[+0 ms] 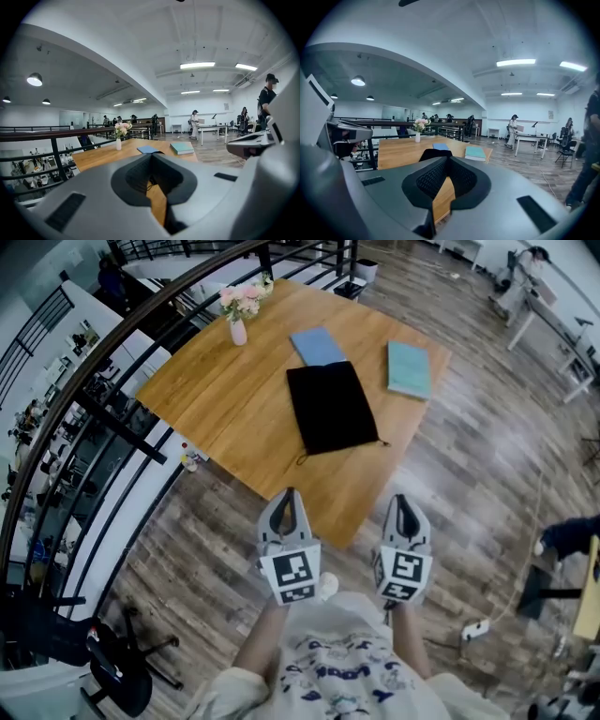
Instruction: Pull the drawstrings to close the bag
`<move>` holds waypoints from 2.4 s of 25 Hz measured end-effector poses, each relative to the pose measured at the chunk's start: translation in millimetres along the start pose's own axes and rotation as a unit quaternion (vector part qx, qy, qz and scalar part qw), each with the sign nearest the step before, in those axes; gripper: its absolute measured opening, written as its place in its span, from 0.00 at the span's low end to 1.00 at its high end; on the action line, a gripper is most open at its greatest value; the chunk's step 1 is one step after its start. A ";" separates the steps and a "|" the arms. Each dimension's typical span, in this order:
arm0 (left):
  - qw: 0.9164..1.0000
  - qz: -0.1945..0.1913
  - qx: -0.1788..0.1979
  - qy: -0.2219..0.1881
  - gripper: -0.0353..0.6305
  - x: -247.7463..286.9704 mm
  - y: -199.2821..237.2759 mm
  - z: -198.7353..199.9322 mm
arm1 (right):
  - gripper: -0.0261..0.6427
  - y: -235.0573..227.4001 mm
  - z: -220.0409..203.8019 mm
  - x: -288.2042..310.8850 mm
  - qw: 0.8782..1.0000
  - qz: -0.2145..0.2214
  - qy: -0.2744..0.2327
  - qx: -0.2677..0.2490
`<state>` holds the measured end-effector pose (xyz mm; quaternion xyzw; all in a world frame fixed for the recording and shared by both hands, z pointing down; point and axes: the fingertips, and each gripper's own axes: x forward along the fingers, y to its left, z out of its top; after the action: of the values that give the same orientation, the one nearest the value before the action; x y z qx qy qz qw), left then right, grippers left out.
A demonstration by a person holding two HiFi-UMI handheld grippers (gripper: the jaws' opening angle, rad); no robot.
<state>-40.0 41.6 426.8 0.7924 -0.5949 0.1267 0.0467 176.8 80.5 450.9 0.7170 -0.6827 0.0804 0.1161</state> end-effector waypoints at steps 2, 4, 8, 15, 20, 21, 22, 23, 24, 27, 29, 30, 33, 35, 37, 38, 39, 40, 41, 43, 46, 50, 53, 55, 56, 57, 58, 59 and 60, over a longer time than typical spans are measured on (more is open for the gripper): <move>1.000 0.002 0.002 0.008 0.05 5.3 1.0 -5.4 | 0.04 -0.2 -4.7 7.1 1.000 0.002 0.006 -0.001; 1.000 0.002 0.006 0.017 0.05 12.9 2.1 -9.6 | 0.04 -2.0 -8.9 16.2 1.000 0.002 0.012 -0.002; 0.999 -0.004 0.006 0.035 0.05 33.1 5.7 -19.1 | 0.04 -2.9 -11.9 35.8 0.999 -0.001 0.034 -0.005; 0.996 -0.019 0.023 0.090 0.05 80.0 9.8 -43.1 | 0.04 -6.4 -17.2 82.4 0.998 -0.012 0.063 -0.015; 0.989 -0.052 0.036 0.135 0.05 109.3 2.0 -72.4 | 0.04 -7.9 -24.9 111.6 0.996 -0.023 0.082 -0.027; 0.987 -0.059 0.036 0.143 0.06 114.2 -0.5 -78.8 | 0.04 -8.7 -27.3 116.3 0.996 -0.025 0.088 -0.026; 0.986 -0.066 0.034 0.151 0.06 118.7 -2.6 -85.2 | 0.04 -9.3 -30.5 120.5 0.995 -0.026 0.095 -0.024; 0.984 -0.071 0.033 0.157 0.06 122.8 -3.9 -90.6 | 0.04 -10.2 -34.1 124.2 0.994 -0.028 0.102 -0.023; 0.983 -0.075 0.034 0.163 0.06 126.5 -4.6 -94.6 | 0.04 -11.4 -38.1 127.7 0.993 -0.030 0.109 -0.023; 0.979 -0.088 0.036 0.180 0.07 135.7 -6.0 -105.8 | 0.04 -15.7 -50.8 138.0 0.991 -0.035 0.130 -0.019; 0.976 -0.098 0.035 0.193 0.11 140.2 -7.4 -114.3 | 0.04 -18.9 -59.2 144.5 0.989 -0.040 0.142 -0.019; 0.974 -0.104 0.034 0.199 0.12 141.1 -8.4 -118.3 | 0.05 -20.7 -62.6 146.8 0.988 -0.041 0.148 -0.021; 0.969 -0.117 0.031 0.217 0.16 142.5 -12.9 -128.8 | 0.13 -24.5 -73.4 152.9 0.985 -0.038 0.165 -0.021; 0.966 -0.128 0.030 0.223 0.18 146.3 -17.6 -133.9 | 0.17 -27.0 -82.2 159.1 0.984 -0.034 0.176 -0.020; 0.962 -0.140 0.030 0.231 0.20 149.8 -21.5 -139.0 | 0.19 -28.5 -90.9 164.6 0.981 -0.034 0.189 -0.022; 0.961 -0.144 0.031 0.236 0.20 151.1 -22.4 -141.7 | 0.19 -29.0 -94.4 167.1 0.980 -0.036 0.193 -0.023; 0.959 -0.148 0.033 0.240 0.21 152.2 -22.6 -144.3 | 0.19 -29.6 -97.4 169.7 0.979 -0.037 0.197 -0.025; 0.957 -0.151 0.035 0.244 0.21 152.9 -22.1 -146.6 | 0.20 -30.2 -100.3 172.1 0.979 -0.039 0.201 -0.027; 0.956 -0.154 0.037 0.247 0.21 153.3 -21.3 -148.5 | 0.21 -31.0 -103.1 174.3 0.977 -0.041 0.205 -0.029; 0.954 -0.155 0.040 0.252 0.21 154.4 -19.9 -152.2 | 0.22 -33.9 -109.3 179.2 0.975 -0.044 0.217 -0.032; 0.953 -0.153 0.040 0.259 0.21 158.0 -18.6 -159.3 | 0.23 -41.6 -120.3 190.0 0.971 -0.047 0.233 -0.032; 0.951 -0.151 0.042 0.268 0.21 159.1 -15.8 -169.6 | 0.23 -50.9 -132.6 198.6 0.966 -0.053 0.249 -0.035; 0.950 -0.148 0.043 0.272 0.21 159.0 -14.4 -171.8 | 0.23 -56.0 -137.5 202.1 0.964 -0.052 0.257 -0.039; 0.949 -0.148 0.041 0.277 0.21 159.0 -13.2 -173.7 | 0.23 -55.1 -139.8 205.7 0.963 -0.043 0.261 -0.042; 0.948 -0.148 0.038 0.280 0.21 159.0 -12.3 -175.1 | 0.23 -54.1 -141.1 207.8 0.963 -0.038 0.263 -0.043; 0.947 -0.149 0.035 0.283 0.21 159.1 -11.6 -176.6 | 0.23 -53.3 -142.4 209.6 0.963 -0.034 0.264 -0.041; 0.946 -0.151 0.030 0.285 0.21 159.1 -11.3 -178.0 | 0.23 -53.3 -143.5 211.1 0.963 -0.032 0.265 -0.039; 0.945 -0.153 0.023 0.287 0.21 159.0 -11.6 -179.3 | 0.23 -54.2 -144.6 212.4 0.963 -0.032 0.264 -0.036; 0.944 -0.155 0.016 0.290 0.21 159.1 -12.1 -180.2 | 0.23 -55.5 -145.6 213.3 0.964 -0.030 0.264 -0.033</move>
<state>-13.2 -62.5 642.2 0.8044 -0.4239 0.3513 0.2233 250.2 -81.8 645.9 0.6866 -0.6080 0.2404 0.3180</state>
